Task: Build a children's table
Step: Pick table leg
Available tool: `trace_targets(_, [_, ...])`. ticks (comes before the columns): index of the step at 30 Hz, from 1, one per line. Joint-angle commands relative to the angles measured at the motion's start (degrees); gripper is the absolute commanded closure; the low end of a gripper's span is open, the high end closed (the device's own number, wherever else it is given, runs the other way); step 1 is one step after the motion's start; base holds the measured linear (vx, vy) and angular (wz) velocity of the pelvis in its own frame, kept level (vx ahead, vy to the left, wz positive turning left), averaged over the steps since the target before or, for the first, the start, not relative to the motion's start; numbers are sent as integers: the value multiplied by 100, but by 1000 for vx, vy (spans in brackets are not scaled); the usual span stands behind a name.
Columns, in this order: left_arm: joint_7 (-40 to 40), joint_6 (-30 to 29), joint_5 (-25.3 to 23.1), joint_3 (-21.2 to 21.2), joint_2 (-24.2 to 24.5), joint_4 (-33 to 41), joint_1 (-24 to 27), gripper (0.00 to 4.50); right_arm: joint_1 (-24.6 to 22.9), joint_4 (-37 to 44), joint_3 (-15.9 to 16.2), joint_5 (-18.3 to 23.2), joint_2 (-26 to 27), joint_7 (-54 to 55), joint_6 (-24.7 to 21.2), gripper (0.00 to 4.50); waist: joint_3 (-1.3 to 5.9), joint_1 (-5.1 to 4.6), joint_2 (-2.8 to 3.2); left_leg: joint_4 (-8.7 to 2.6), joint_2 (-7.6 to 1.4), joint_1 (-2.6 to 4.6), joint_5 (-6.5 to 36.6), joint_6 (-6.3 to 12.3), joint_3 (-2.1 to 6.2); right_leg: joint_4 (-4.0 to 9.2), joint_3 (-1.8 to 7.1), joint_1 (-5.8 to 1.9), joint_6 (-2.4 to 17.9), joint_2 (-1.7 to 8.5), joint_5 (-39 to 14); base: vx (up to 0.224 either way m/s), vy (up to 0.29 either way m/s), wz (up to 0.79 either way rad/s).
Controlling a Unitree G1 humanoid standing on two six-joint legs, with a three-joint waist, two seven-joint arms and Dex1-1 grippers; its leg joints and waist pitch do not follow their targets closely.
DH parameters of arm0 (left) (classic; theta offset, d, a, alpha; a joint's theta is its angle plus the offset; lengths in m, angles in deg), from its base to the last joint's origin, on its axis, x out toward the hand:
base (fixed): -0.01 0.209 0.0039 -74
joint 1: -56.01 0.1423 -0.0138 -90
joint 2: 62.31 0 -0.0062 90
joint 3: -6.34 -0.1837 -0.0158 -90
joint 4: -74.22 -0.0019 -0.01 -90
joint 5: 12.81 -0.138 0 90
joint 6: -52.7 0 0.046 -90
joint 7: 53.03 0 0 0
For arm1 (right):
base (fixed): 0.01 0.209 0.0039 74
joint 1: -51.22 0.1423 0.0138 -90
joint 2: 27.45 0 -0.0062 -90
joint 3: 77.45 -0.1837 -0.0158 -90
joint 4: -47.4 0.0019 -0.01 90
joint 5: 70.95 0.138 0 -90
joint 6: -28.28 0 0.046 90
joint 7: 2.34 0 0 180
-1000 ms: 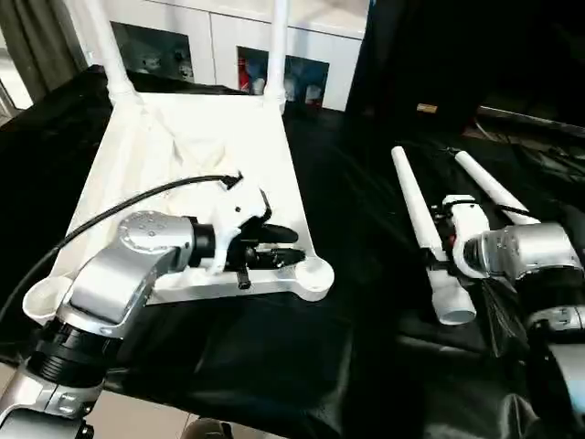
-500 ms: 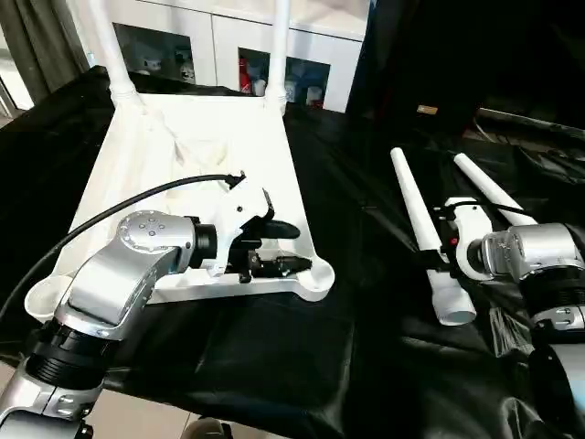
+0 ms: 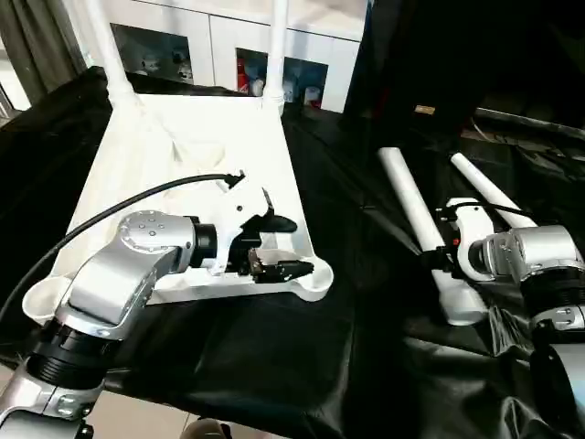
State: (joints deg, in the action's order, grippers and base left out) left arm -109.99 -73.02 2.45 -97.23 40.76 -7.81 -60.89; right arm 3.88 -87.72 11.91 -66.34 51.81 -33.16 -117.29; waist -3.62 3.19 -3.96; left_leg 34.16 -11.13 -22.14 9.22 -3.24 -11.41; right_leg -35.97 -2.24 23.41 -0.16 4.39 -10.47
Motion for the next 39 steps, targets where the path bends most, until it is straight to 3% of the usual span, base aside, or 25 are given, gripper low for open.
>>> trace_targets(1, [28,69,-37,-68,7,-10,-67,0,-50,59,-34,56,-69,-60,-62,264,420,-6,26,-339,-164,137,1173,-310,65,434,198,-234,1061,264,-1319,0,0,0])
trace_targets(2, [35,89,-44,-73,-3,-36,-73,0,-38,121,-76,79,-111,-59,-77,264,419,-7,48,-338,-163,138,1177,-312,65,434,200,-234,1065,264,-1311,0,0,0])
trace_targets(7, [65,107,-52,-87,-37,-67,-98,0,-17,219,-114,107,-211,-104,-98,266,426,-19,35,-329,-161,135,1150,-286,59,430,200,-247,1103,258,-1233,0,0,0])
trace_targets(13, [113,227,-86,-134,-163,-199,-159,0,84,526,-308,88,-689,-137,108,266,425,-7,40,-315,-160,145,1161,-278,51,439,206,-243,1057,245,-1264,0,0,0])
trace_targets(15, [129,260,-89,-156,-227,-256,-202,0,220,417,-441,33,-975,-52,450,266,423,-4,47,-304,-160,152,1211,-275,47,453,202,-237,1066,250,-1307,0,0,0])
trace_targets(16, [127,284,-101,-182,-264,-297,-224,0,282,286,-537,-27,-1158,71,894,266,418,-12,43,-299,-152,135,1217,-270,47,451,203,-241,1078,246,-1332,0,0,0])
trace_targets(19, [131,296,-112,-211,-300,-329,-245,0,322,87,-569,-137,-1363,207,1422,266,412,-32,26,-284,-145,134,1332,-252,45,472,193,-227,1061,244,-1503,0,0,0])
trace_targets(22, [127,309,-98,-237,-333,-345,-244,0,315,-287,-269,-569,-1797,404,2210,266,408,-64,5,-266,-140,111,1360,-203,45,491,179,-227,1034,241,-1617,0,0,0])
trace_targets(29, [110,349,-107,-276,-338,-356,-203,0,378,-1046,410,-1384,-2603,392,2837,267,408,-149,-42,-223,-137,73,1413,-56,46,494,163,-229,1055,225,-1733,0,0,0])
trace_targets(35, [109,348,-91,-291,-345,-347,-180,0,387,-1584,631,-1674,-2934,352,3367,267,402,-204,-55,-198,-136,59,1517,22,45,515,149,-209,1000,223,-1910,0,0,0])
trace_targets(39, [100,349,-91,-326,-344,-363,-182,0,262,-1974,965,-2053,-3169,416,3750,267,401,-240,-58,-183,-135,51,1584,49,45,517,144,-204,1013,206,-1976,0,0,0])
